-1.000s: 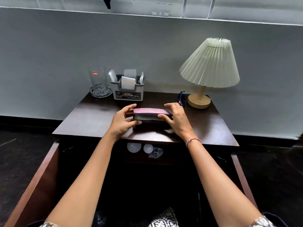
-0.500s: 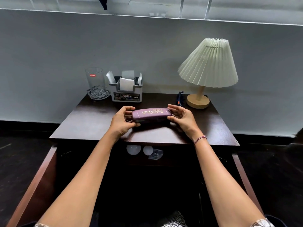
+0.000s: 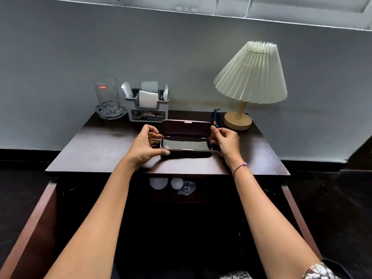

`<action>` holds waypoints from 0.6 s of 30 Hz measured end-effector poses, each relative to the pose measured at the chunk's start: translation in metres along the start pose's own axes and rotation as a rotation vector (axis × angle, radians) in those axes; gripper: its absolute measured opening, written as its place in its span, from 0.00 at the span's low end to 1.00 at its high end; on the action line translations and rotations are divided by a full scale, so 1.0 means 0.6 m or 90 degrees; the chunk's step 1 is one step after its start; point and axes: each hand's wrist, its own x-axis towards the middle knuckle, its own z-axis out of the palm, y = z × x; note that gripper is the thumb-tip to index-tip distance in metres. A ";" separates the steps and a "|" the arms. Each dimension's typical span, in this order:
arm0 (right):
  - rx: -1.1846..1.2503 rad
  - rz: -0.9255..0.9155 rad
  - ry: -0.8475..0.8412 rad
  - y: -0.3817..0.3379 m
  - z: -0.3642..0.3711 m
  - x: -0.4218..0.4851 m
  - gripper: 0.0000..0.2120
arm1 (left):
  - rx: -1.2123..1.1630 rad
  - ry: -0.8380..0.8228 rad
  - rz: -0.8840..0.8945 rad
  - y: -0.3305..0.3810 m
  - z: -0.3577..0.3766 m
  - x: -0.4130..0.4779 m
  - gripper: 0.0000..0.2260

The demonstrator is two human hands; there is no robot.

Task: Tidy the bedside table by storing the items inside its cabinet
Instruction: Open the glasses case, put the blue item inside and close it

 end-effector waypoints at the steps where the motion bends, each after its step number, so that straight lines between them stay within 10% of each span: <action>1: -0.020 0.002 0.016 0.000 0.002 0.000 0.10 | 0.003 0.001 0.001 0.002 0.002 -0.003 0.27; 18: -0.194 -0.132 0.146 -0.015 0.009 0.005 0.09 | 0.040 -0.002 -0.019 0.006 0.001 -0.003 0.23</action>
